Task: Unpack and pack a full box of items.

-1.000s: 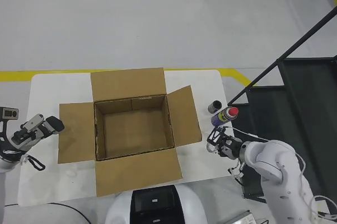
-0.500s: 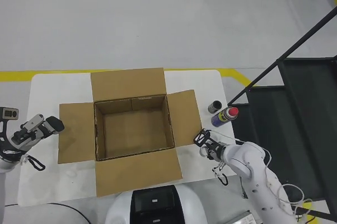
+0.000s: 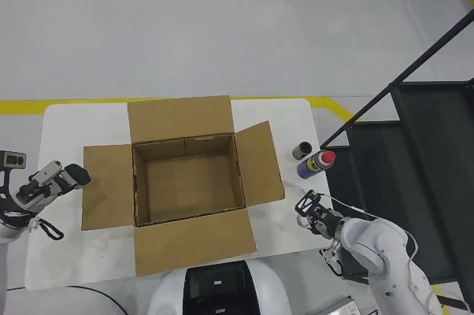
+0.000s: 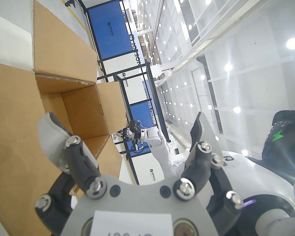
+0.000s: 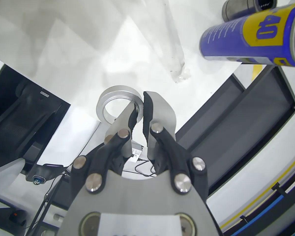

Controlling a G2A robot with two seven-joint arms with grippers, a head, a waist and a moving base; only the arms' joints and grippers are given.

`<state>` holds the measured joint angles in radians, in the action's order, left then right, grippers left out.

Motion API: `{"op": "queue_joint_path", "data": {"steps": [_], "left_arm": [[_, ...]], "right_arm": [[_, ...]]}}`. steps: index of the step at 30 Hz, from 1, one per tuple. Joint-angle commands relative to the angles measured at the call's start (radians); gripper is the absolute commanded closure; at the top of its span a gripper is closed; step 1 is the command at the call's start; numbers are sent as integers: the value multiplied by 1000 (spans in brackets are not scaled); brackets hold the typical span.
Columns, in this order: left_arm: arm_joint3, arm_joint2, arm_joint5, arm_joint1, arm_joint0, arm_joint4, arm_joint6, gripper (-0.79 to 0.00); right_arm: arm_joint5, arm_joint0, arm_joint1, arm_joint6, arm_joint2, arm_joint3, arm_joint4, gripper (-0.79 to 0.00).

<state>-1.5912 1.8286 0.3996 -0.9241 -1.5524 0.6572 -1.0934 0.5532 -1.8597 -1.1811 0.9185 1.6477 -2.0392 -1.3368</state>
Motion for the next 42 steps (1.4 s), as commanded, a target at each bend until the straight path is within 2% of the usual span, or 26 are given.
{"op": "queue_joint_path", "data": {"steps": [1,7,11,25,26,28,30,32,33,34,38,42], "left_arm": [[0,0,0,0,0,0,0,-785],[0,0,0,0,0,0,0,-785],[0,0,0,0,0,0,0,-785],[0,0,0,0,0,0,0,-785],[0,0,0,0,0,0,0,-785],[0,0,0,0,0,0,0,-785],[0,0,0,0,0,0,0,-785],[0,0,0,0,0,0,0,-785],[0,0,0,0,0,0,0,-785],[0,0,0,0,0,0,0,-785],[0,0,0,0,0,0,0,-785],[0,0,0,0,0,0,0,-785]], "right_arm": [[9,21,1,6,-15,35,9,0],[23,138,2,2,-94,203,10,0],[-21,185,1,3,-122,276,-2,0],[-130,242,1,-33,-188,387,-85,0],[-131,247,1,-34,-193,396,-86,-58],[-131,262,1,-30,-206,412,-90,-31],[-134,273,1,-32,-214,423,-91,-129],[-135,280,1,-33,-220,427,-91,-280],[-137,282,1,-33,-222,430,-92,-382],[-138,285,2,-32,-223,433,-91,-659],[-130,287,5,-30,-214,428,-76,-711],[-102,241,14,-35,-171,366,-50,-619]]}}
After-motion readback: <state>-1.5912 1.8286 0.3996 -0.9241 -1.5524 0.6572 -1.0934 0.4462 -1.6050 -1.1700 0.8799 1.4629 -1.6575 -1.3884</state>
